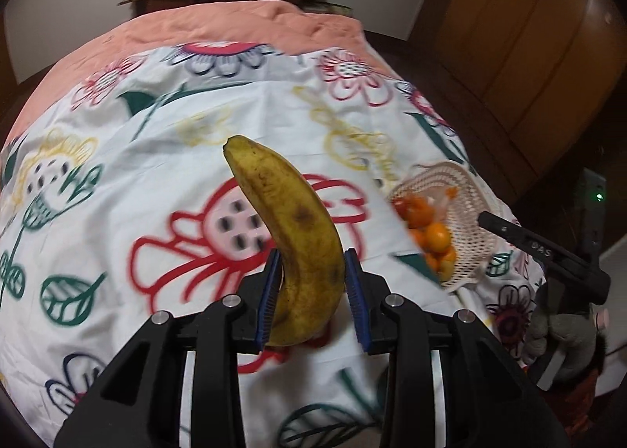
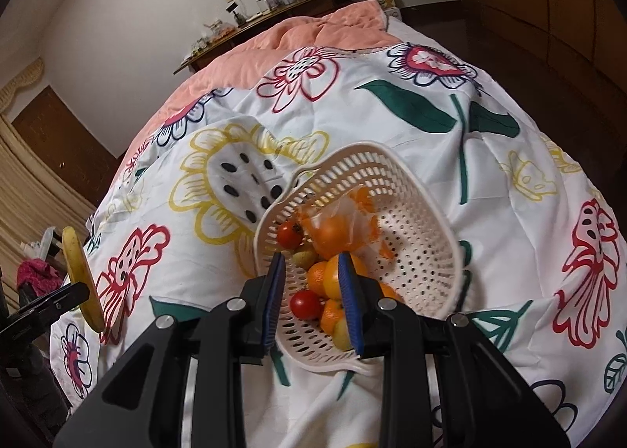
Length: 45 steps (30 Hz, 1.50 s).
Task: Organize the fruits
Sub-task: 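Lower the banana into the basket and open the left tool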
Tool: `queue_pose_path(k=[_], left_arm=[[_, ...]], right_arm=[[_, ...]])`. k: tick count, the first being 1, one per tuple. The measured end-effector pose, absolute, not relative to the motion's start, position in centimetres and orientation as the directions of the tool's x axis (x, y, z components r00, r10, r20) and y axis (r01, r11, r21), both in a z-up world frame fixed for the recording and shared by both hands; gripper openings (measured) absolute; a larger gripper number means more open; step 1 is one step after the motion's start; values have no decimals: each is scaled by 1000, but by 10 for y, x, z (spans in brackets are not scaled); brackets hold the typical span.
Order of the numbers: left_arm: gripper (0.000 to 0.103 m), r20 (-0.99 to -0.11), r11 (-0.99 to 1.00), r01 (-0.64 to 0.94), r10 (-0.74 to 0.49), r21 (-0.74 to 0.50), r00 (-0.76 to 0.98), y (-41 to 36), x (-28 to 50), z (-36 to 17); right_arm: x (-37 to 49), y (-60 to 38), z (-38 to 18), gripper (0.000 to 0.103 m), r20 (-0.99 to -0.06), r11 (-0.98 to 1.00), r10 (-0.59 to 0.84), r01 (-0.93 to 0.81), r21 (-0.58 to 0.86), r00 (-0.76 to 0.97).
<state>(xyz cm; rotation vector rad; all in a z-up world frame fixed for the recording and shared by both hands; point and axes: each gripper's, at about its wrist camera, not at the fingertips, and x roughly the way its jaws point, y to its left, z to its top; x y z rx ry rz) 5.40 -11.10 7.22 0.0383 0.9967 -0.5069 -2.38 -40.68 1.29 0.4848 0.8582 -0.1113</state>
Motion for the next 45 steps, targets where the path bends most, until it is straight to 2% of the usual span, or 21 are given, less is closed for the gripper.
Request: queue_pose_path(k=[10, 19, 23, 35, 40, 45], left_arm=[[33, -829, 776, 591, -468, -220, 307, -214, 57, 72], [33, -858, 723, 649, -469, -236, 210, -283, 63, 53], [33, -843, 690, 671, -507, -271, 181, -307, 64, 56], [33, -872, 737, 643, -437, -208, 220, -296, 72, 49], [34, -875, 775, 605, -410, -184, 258, -269, 78, 50], [34, -864, 804, 567, -405, -180, 299, -245, 85, 57]], right_arm=[[-50, -454, 10, 29, -693, 838, 95, 318, 443, 715], [-60, -477, 0, 29, -680, 810, 102, 336, 480, 726], [-62, -483, -3, 29, -674, 802, 104, 339, 492, 732], [-61, -475, -5, 29, -671, 807, 134, 313, 501, 730], [-55, -447, -4, 51, -672, 834, 187, 246, 494, 717], [-42, -402, -1, 61, -685, 888, 246, 124, 443, 685]])
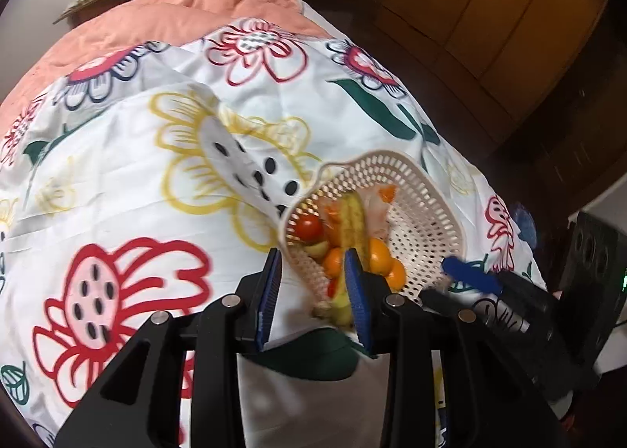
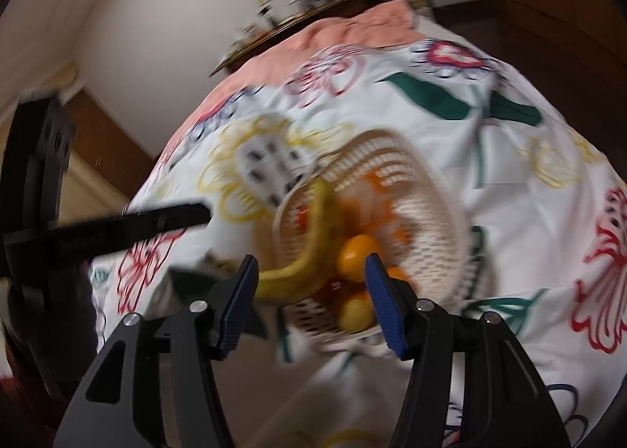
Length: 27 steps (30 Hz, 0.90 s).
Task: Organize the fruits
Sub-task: 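Lower the banana into the basket and open the left tool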
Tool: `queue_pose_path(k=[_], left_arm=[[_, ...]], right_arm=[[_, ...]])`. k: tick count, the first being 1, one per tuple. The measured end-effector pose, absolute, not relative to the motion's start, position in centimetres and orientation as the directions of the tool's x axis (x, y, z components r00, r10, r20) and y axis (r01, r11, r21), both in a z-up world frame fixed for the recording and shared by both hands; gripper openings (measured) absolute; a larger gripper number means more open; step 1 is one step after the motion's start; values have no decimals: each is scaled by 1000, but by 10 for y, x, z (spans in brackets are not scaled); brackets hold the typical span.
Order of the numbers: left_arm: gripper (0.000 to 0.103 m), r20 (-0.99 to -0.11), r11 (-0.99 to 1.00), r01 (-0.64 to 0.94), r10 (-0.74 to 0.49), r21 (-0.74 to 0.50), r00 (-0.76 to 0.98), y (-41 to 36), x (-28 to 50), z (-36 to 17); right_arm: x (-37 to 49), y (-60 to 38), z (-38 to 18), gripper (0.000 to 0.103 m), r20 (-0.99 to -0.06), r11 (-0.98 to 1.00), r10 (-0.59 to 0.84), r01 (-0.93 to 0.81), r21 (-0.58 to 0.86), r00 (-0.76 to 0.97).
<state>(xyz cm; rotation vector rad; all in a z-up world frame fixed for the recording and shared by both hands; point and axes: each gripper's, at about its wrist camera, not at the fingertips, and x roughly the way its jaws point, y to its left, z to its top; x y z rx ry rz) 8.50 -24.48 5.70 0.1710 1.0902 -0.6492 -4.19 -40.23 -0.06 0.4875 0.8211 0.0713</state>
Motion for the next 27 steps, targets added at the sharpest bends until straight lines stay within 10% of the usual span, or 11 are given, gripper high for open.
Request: queue_pose_path(k=[27], left_arm=[[42, -839, 815, 533, -441, -225, 319, -212, 89, 63]], right_arm=[[-17, -387, 18, 81, -738, 971, 58, 133, 197, 672]])
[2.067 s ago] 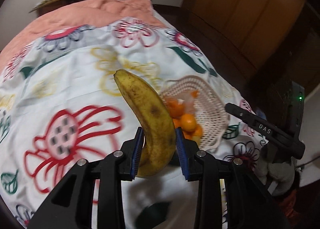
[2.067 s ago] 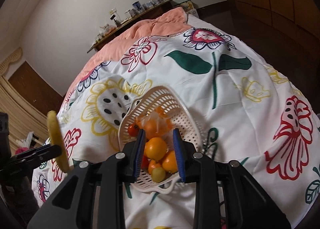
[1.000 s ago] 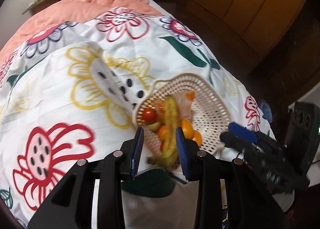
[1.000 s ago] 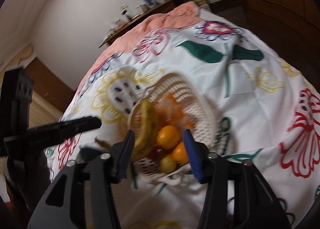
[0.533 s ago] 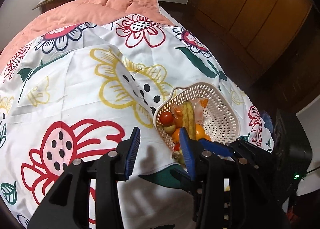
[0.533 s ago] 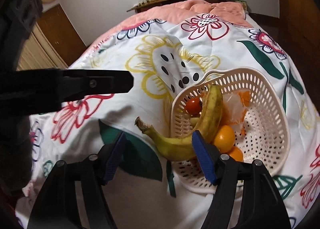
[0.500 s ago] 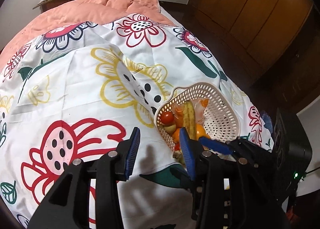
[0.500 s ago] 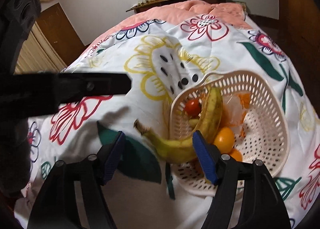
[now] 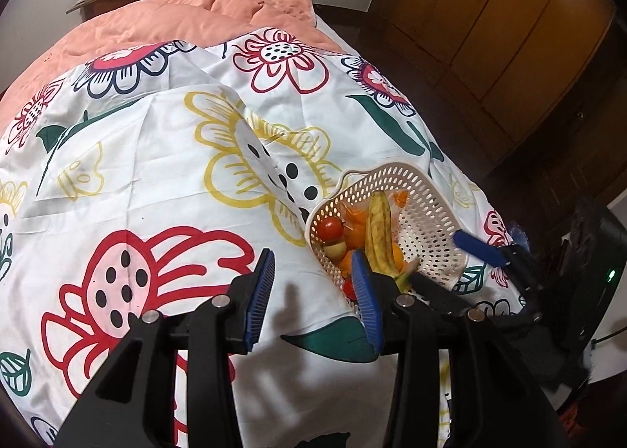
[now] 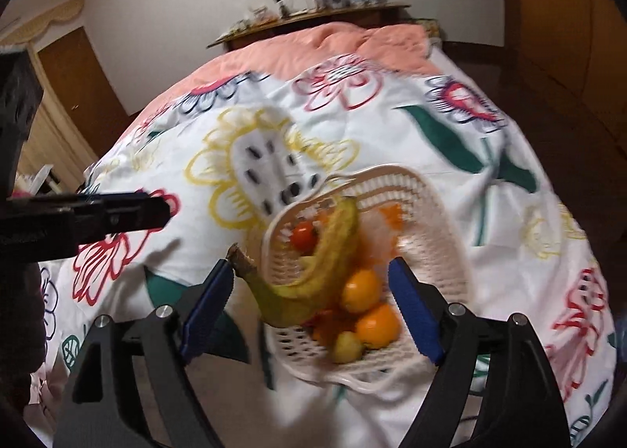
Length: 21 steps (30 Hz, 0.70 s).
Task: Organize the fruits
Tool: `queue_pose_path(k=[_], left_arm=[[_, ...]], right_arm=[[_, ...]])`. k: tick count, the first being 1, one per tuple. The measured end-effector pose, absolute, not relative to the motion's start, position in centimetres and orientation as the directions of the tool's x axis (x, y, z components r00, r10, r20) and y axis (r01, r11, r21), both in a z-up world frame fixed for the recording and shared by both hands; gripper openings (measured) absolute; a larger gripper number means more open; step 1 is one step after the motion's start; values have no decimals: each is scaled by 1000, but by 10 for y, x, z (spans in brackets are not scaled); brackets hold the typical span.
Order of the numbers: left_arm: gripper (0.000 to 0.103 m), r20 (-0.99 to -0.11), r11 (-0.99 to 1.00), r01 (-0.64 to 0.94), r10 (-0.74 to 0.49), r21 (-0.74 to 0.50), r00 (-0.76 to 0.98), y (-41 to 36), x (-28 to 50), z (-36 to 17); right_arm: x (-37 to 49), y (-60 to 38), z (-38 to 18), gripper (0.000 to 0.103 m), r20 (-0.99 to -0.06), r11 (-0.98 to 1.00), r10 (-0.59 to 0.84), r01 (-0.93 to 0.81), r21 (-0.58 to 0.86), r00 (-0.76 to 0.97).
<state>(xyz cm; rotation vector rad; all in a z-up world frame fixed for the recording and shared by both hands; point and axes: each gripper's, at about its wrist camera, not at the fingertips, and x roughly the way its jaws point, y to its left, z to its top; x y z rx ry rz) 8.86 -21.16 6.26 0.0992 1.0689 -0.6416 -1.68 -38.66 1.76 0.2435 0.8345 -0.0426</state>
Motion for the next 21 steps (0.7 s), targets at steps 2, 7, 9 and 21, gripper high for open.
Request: queue_pose_path(k=[2, 7, 9, 21], left_arm=[[42, -839, 813, 536, -442, -226, 317, -213, 88, 63], [42, -840, 808, 544, -443, -224, 313, -216, 84, 63], [42, -840, 806, 547, -444, -223, 311, -217, 82, 63], [50, -850, 807, 566, -412, -171, 330, -222, 74, 54]], right_arm=[[-25, -399, 20, 82, -735, 968, 33, 162, 193, 677], [-42, -427, 19, 82, -738, 953, -26, 239, 184, 674], [-47, -436, 16, 82, -746, 946, -58, 275, 171, 664], [-52, -454, -2, 82, -779, 927, -128, 354, 126, 613]])
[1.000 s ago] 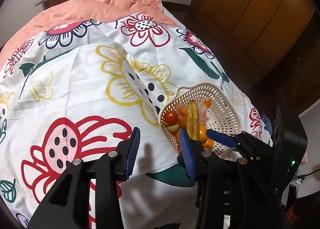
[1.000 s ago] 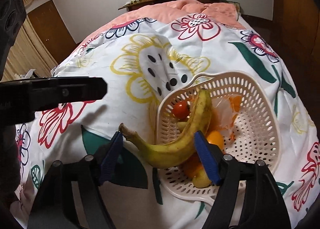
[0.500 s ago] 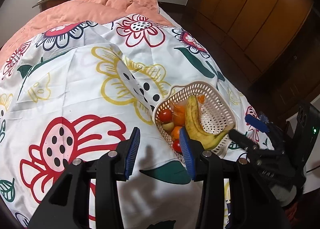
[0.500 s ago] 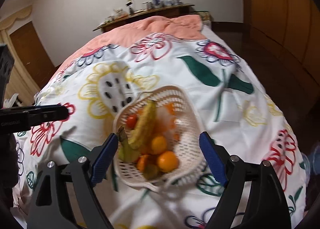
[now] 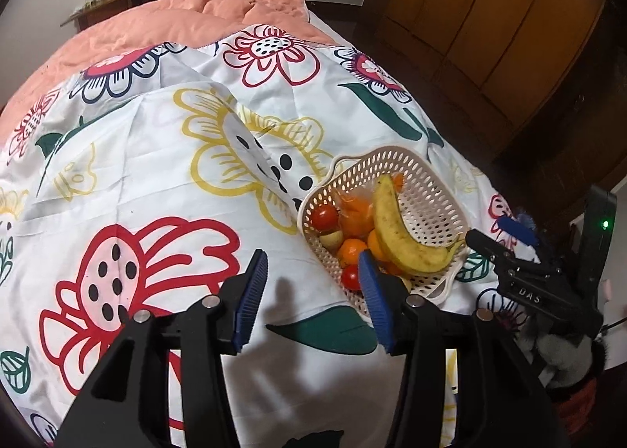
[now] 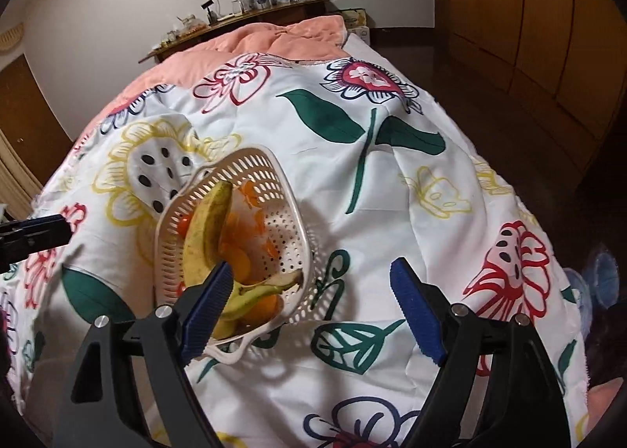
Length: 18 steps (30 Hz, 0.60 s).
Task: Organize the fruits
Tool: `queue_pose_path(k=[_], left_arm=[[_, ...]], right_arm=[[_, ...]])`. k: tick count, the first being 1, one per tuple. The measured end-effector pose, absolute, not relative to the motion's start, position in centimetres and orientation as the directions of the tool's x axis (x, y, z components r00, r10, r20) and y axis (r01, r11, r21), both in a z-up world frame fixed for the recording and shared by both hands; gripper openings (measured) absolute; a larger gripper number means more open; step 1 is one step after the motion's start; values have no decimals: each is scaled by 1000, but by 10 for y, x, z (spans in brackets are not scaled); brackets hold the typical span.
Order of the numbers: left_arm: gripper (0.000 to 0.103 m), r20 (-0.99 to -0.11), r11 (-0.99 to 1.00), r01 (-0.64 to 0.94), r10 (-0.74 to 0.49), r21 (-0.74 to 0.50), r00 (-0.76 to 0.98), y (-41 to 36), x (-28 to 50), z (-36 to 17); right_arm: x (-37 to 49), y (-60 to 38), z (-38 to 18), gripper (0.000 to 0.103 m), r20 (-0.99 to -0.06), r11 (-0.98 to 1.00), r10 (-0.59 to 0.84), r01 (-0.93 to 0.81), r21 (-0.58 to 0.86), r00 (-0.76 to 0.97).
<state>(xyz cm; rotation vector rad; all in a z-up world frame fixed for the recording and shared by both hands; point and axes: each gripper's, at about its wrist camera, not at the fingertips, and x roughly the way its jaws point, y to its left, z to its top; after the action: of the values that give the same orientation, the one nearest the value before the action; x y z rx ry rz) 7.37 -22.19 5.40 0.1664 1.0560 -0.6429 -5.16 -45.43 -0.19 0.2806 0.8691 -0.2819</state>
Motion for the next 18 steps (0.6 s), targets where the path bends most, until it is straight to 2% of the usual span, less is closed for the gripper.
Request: queue_pose_path(k=[2, 7, 10, 12, 15, 18], left_arm=[[52, -849, 806, 569, -409, -164, 335, -221, 72, 54], [74, -831, 821, 566, -366, -76, 419, -221, 66, 58], [83, -824, 816, 576, -357, -46, 440, -224, 59, 57], [88, -816, 813, 583, -346, -14, 463, -226, 54, 57], [92, -800, 810, 585, -325, 40, 504, -228, 47, 59], [92, -788, 812, 580, -312, 68, 530, -227, 41, 61]], right_arm=[[-51, -452, -3, 82, -782, 927, -131, 354, 121, 610], [-55, -447, 5, 82, -769, 929, -114, 343, 143, 629], [-59, -441, 12, 83, -755, 931, -99, 327, 159, 648], [-62, -435, 17, 83, -747, 935, -99, 319, 157, 657], [-67, -428, 21, 91, -738, 939, -101, 309, 151, 667], [-71, -419, 24, 91, -733, 945, -103, 295, 138, 672]])
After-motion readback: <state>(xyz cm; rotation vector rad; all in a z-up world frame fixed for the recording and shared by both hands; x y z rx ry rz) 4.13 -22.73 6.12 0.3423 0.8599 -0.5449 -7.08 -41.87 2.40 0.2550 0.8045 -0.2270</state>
